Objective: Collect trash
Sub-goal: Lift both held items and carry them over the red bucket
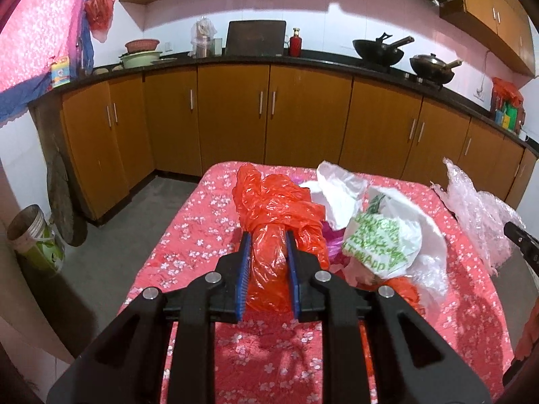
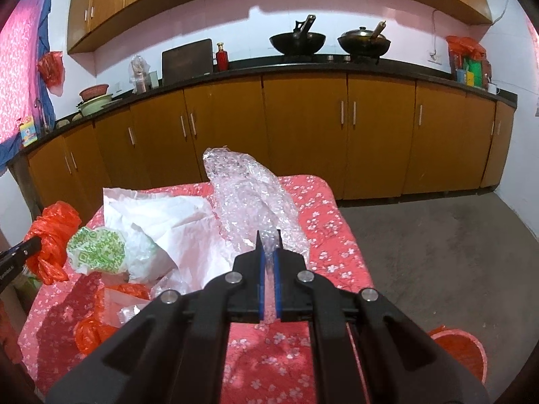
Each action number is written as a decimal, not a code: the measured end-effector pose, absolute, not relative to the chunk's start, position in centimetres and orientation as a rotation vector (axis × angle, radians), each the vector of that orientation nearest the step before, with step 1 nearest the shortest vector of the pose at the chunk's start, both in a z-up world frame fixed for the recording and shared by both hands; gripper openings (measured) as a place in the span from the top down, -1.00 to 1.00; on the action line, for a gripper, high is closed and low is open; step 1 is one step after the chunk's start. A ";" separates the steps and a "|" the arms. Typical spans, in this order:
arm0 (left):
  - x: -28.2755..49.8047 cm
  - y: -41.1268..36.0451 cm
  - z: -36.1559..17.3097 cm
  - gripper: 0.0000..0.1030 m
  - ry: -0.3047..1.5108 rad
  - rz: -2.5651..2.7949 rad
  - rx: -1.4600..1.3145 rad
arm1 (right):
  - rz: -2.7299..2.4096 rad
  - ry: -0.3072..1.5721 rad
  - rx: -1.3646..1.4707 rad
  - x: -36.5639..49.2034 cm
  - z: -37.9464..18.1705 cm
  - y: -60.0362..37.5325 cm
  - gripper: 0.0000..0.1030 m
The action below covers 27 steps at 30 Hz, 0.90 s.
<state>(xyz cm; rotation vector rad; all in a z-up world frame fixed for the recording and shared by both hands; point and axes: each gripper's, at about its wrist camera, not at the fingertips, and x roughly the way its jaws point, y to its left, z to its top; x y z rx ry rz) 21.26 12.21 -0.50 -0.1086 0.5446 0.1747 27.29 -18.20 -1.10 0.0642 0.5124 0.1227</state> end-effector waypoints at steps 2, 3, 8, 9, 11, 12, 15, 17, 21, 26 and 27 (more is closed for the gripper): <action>20.9 12.1 0.0 0.62 0.532 0.172 -0.106 | 0.120 0.506 0.067 26.9 -0.8 -18.5 0.89; 20.8 12.0 0.3 0.62 0.528 0.170 -0.104 | 0.118 0.501 0.068 26.6 -0.6 -18.7 0.89; 20.0 10.9 1.5 0.62 0.505 0.147 -0.089 | 0.108 0.484 0.075 25.3 0.2 -19.3 0.89; 19.9 10.6 1.7 0.62 0.501 0.140 -0.085 | 0.106 0.481 0.078 25.0 0.4 -19.6 0.89; 19.7 9.7 2.2 0.62 0.492 0.125 -0.075 | 0.103 0.473 0.083 24.4 0.6 -20.0 0.89; 19.5 9.4 2.4 0.62 0.488 0.117 -0.072 | 0.100 0.468 0.085 24.1 0.8 -20.3 0.89; 19.2 8.1 3.0 0.62 0.478 0.088 -0.063 | 0.086 0.453 0.091 23.3 1.3 -21.3 0.89; 19.1 7.3 3.4 0.62 0.474 0.067 -0.059 | 0.074 0.445 0.095 22.8 1.7 -22.2 0.89; 18.9 5.1 3.9 0.62 0.467 0.017 -0.047 | 0.042 0.428 0.106 21.7 2.4 -24.6 0.89; 18.7 1.1 4.4 0.62 0.461 -0.058 -0.016 | -0.011 0.417 0.120 20.1 2.5 -27.8 0.89; 18.6 0.6 4.4 0.62 0.461 -0.070 -0.015 | -0.026 0.415 0.122 19.7 2.5 -28.6 0.89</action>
